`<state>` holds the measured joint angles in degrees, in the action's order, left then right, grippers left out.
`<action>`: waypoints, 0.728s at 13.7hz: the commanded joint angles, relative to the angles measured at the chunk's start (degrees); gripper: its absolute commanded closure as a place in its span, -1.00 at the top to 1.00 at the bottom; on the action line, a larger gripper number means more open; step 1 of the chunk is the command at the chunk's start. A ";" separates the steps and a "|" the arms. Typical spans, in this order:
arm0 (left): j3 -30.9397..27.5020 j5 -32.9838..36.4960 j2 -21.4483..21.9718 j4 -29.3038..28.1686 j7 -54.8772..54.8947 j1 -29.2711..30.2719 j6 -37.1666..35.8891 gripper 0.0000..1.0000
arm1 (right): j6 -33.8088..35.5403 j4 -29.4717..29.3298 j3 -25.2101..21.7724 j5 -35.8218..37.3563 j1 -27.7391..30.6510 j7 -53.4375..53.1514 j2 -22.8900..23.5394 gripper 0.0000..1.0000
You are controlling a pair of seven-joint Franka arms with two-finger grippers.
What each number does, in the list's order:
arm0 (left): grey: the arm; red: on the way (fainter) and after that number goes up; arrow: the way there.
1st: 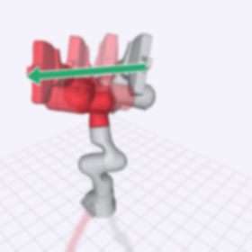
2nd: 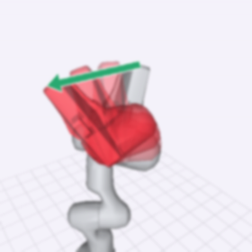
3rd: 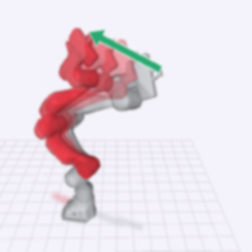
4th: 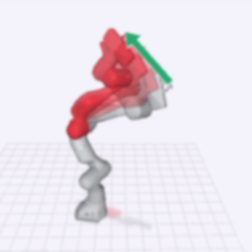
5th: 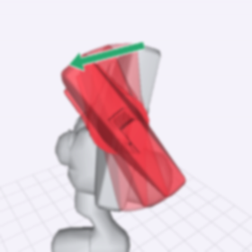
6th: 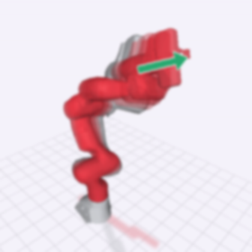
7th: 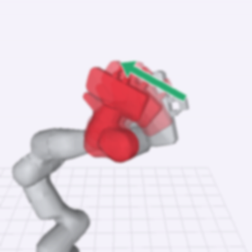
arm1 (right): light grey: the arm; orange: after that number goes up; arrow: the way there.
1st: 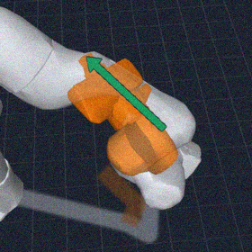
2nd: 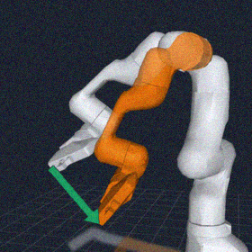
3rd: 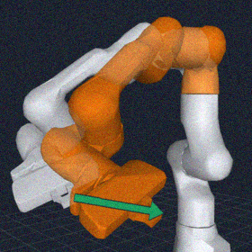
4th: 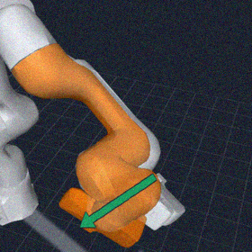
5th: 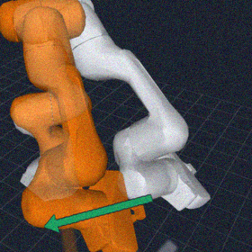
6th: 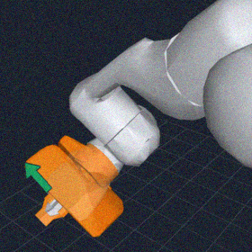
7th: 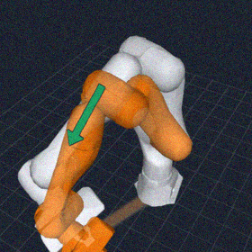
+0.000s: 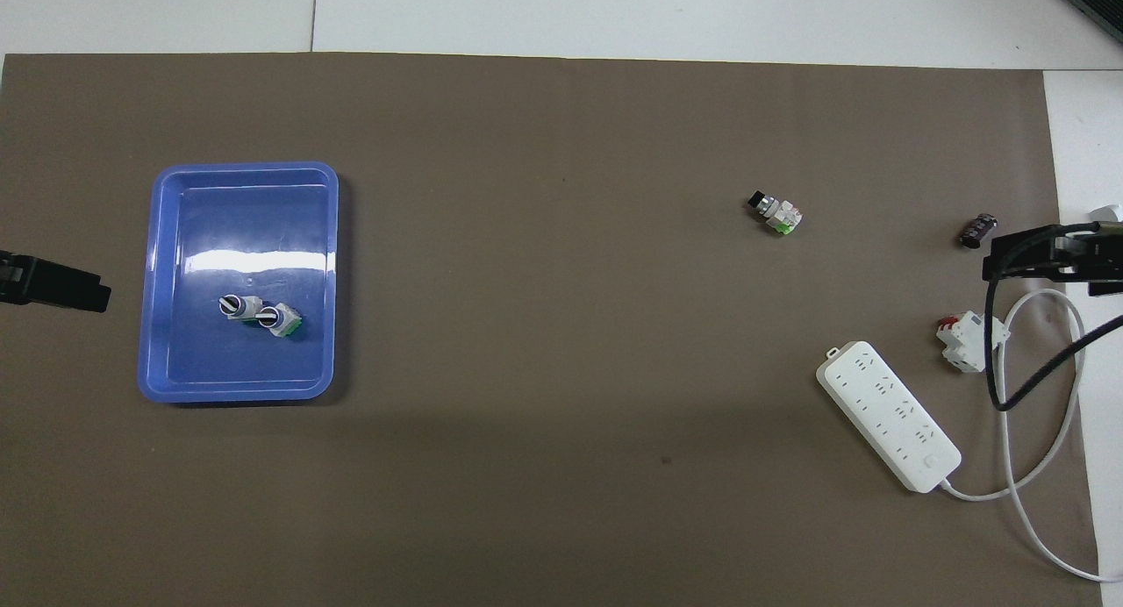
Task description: Turn and place switch with both arms
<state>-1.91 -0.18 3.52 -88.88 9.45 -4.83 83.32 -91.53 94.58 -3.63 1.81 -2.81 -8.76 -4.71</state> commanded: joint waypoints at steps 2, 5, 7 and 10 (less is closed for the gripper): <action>0.24 0.10 1.32 -1.38 -0.57 0.34 -0.27 1.00 | 0.56 0.87 0.03 -0.05 0.00 0.50 -1.09 1.00; 0.24 0.10 1.40 -1.38 -0.57 0.34 -0.27 1.00 | -0.14 0.87 -0.23 -0.05 0.09 1.12 -1.09 1.00; 0.24 0.10 1.32 -1.38 -0.57 0.34 -0.27 1.00 | -1.28 0.70 -0.06 -0.05 -0.26 0.59 -1.00 1.00; 0.15 0.10 1.40 -1.38 -0.57 0.34 -0.27 1.00 | -1.20 0.61 -0.23 -0.05 0.09 0.41 -1.09 1.00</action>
<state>-1.91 -0.18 3.53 -88.90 9.44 -4.83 83.32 -92.17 94.55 -3.65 1.81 -2.88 -8.76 -4.78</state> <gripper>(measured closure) 0.000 0.000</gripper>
